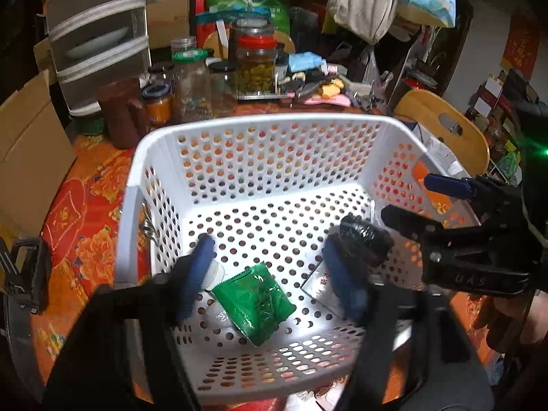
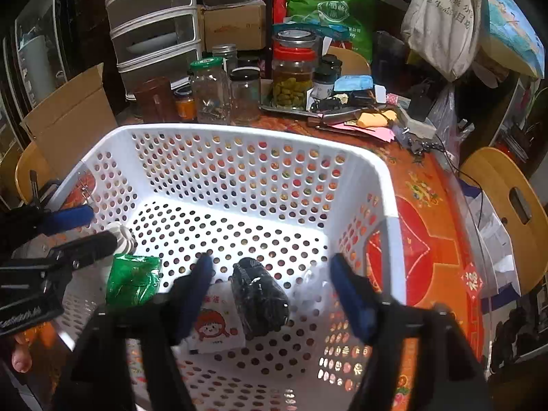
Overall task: Organize soft objects
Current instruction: 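Open both tools to drop the green packet and clear bag into the basket, then withdraw both tools back to the white cloth and pink roll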
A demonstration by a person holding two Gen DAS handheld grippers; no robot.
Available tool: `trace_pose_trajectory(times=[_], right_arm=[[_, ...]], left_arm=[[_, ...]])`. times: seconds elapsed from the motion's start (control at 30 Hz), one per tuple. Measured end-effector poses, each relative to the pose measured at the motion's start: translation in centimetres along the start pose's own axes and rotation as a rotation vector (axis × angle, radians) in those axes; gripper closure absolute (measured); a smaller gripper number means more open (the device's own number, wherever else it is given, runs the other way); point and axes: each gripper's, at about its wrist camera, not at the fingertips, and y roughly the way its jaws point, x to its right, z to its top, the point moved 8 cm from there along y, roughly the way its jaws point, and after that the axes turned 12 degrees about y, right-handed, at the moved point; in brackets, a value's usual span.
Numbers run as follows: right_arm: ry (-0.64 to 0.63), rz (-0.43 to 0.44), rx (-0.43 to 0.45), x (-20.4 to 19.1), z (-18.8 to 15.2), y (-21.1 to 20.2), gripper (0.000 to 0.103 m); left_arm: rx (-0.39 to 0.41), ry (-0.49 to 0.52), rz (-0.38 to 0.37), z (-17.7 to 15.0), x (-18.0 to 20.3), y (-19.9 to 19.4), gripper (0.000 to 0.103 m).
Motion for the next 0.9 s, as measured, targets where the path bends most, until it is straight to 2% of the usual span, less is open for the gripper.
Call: trace_pose_trajectory(times=[0.1, 0.23, 0.37, 0.5, 0.57, 0.73, 0.9], right_arm=[[0.012, 0.016, 0.02, 0.2, 0.0, -1.1, 0.018], [0.006, 0.017, 0.042, 0.2, -0.2, -2.4, 0.005], [0.014, 0.047, 0.07, 0.1, -0.5, -4.5, 0.001], [0.001, 0.064, 0.092, -0.4, -1.4, -6.6, 0.0], [-0.004, 0.072, 0.106, -0.7, -2.0, -7.7, 0.0], [-0.018, 0.093, 0.136, -1.2, -4.1, -10.3, 0.0], [-0.035, 0.098, 0.16, -1.0, -7.6, -12.5, 0.0]], left_arm=[[0.025, 0.006, 0.006, 0.3, 0.1, -1.3, 0.023], [0.052, 0.02, 0.019, 0.5, 0.3, -3.2, 0.015], [0.061, 0.023, 0.023, 0.0, 0.4, -5.2, 0.007], [0.059, 0.03, 0.016, -1.1, 0.9, -6.9, 0.005], [0.063, 0.051, 0.04, -1.7, 1.1, -8.1, 0.003], [0.083, 0.066, 0.059, -4.5, 2.0, -11.9, 0.001], [0.125, 0.053, 0.033, -8.7, 2.9, -15.6, 0.001]])
